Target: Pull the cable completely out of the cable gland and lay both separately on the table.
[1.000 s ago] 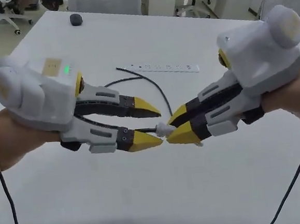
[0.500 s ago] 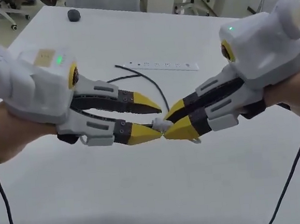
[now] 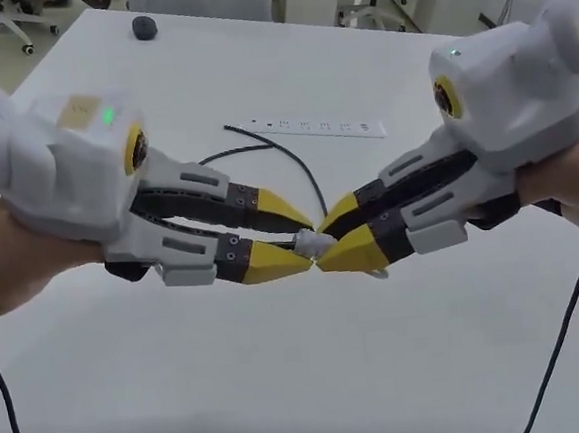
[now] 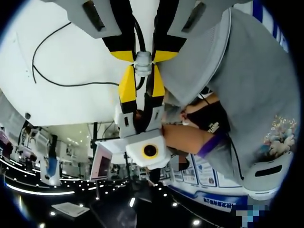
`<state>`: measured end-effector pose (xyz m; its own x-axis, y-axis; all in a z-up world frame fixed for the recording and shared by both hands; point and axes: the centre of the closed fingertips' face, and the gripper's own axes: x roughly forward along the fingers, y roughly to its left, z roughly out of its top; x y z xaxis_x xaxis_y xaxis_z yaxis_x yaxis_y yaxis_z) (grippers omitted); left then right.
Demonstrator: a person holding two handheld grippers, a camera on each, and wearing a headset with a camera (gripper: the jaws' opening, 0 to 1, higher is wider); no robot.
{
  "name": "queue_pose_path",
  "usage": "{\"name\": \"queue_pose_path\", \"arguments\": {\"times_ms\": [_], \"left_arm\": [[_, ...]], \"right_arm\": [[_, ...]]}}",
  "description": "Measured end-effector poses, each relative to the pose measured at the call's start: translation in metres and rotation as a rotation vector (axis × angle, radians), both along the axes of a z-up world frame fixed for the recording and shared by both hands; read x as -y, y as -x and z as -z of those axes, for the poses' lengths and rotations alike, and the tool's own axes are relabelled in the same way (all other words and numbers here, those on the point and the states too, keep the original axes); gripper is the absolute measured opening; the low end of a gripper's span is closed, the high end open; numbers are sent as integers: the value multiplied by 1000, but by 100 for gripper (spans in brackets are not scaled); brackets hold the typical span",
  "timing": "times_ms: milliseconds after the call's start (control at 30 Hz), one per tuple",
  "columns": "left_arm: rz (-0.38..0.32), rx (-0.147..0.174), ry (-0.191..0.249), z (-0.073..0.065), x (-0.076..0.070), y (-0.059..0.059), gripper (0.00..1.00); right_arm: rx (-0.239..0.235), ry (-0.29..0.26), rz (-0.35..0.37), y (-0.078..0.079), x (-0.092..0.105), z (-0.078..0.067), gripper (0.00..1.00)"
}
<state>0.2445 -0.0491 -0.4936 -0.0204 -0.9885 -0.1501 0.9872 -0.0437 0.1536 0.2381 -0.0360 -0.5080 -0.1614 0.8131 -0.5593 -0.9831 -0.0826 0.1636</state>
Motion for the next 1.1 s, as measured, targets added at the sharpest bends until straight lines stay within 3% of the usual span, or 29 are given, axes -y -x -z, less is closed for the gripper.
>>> {"name": "queue_pose_path", "arguments": {"times_ms": [167,400,633,667,767,933,1100], "left_arm": [[3,-22,18,-2,-1,3,18],[6,-78,53,-5,-2,5,17],[-23,-217,91,-3,0,3,17],[-32,-257,104,-3,0,1,17],[-41,-268,111,-2,0,0,16],[-49,-217,82,3,2,3,16],[-62,-228,82,6,2,4,15]], "right_arm": [[0,-9,-17,2,-1,-1,8],[5,-23,-36,4,-1,-3,8],[16,-21,-38,3,1,0,8],[25,-20,-39,3,1,1,8],[42,-18,-35,2,1,1,8],[41,4,-20,2,2,7,7],[45,2,-13,3,3,9,7]]}}
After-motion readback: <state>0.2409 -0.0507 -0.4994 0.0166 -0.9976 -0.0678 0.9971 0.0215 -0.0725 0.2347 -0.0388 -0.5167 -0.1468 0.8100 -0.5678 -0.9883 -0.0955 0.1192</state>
